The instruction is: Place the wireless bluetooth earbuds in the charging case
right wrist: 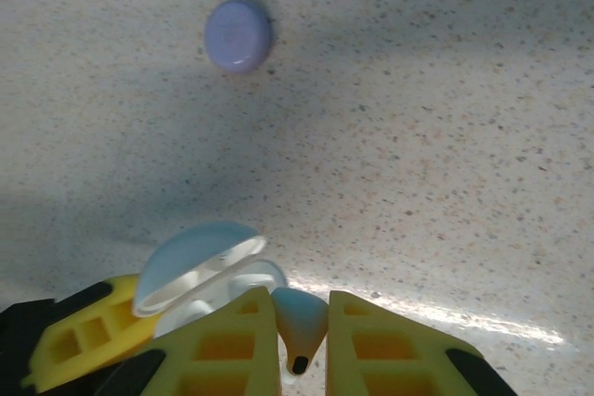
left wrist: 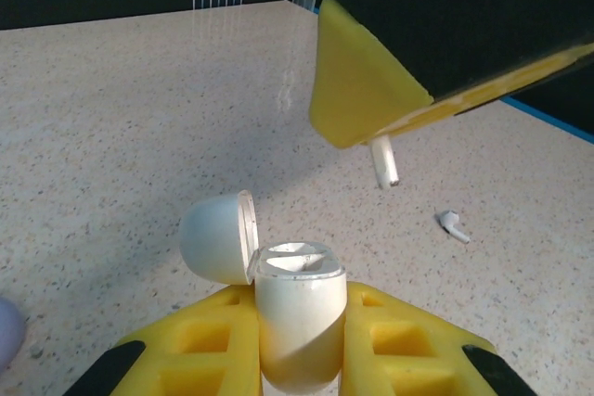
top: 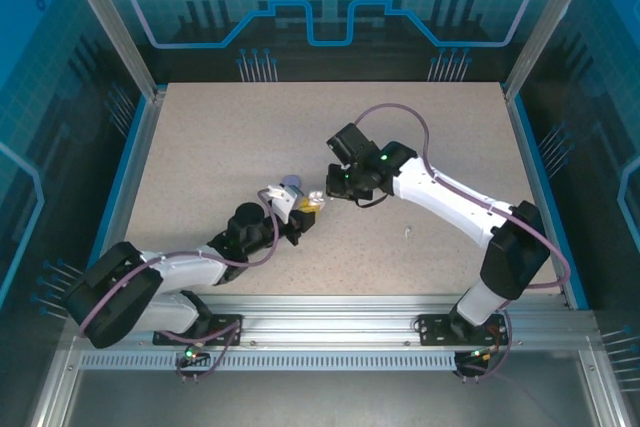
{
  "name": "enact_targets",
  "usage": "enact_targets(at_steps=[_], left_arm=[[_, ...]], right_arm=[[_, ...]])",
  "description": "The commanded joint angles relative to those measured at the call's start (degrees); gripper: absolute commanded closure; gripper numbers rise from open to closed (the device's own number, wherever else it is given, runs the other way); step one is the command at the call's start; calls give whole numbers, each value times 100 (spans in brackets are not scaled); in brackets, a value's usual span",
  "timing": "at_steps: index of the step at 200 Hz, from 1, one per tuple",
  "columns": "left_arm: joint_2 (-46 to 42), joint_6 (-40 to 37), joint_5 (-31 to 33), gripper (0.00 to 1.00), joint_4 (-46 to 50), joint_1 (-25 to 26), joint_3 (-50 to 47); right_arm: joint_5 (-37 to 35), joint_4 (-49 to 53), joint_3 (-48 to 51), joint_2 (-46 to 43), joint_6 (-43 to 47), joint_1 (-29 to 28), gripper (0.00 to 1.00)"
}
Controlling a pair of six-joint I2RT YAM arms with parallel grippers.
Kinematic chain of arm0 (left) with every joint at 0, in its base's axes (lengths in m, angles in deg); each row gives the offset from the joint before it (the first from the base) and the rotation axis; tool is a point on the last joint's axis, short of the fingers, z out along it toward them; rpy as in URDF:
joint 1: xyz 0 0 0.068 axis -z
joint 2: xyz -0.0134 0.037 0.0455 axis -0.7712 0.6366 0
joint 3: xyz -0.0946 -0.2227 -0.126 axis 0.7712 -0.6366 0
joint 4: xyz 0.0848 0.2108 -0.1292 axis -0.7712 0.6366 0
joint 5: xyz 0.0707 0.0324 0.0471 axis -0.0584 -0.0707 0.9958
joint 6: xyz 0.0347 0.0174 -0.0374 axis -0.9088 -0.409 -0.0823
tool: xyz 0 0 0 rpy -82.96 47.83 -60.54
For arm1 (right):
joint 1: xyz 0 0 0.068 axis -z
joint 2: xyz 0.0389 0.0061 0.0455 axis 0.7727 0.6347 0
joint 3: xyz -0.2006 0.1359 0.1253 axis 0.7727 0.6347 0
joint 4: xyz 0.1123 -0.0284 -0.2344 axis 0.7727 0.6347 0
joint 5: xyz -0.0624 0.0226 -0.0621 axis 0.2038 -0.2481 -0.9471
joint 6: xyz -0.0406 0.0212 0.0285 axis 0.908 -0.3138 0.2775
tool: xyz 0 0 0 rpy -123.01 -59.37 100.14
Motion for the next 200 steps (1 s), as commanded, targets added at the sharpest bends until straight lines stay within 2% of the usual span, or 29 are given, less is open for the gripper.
enact_targets(at_steps=[1, 98, 200], left_arm=[[12, 55, -159, 85, -371, 54, 181], [-440, -69, -237, 85, -220, 69, 167], [-516, -62, -234, 85, -232, 68, 132]], right_arm=[[92, -475, 249, -298, -241, -185, 85], [-87, -1056, 542, -458, -305, -284, 85], [-230, -1508, 784, -875, -288, -291, 86]])
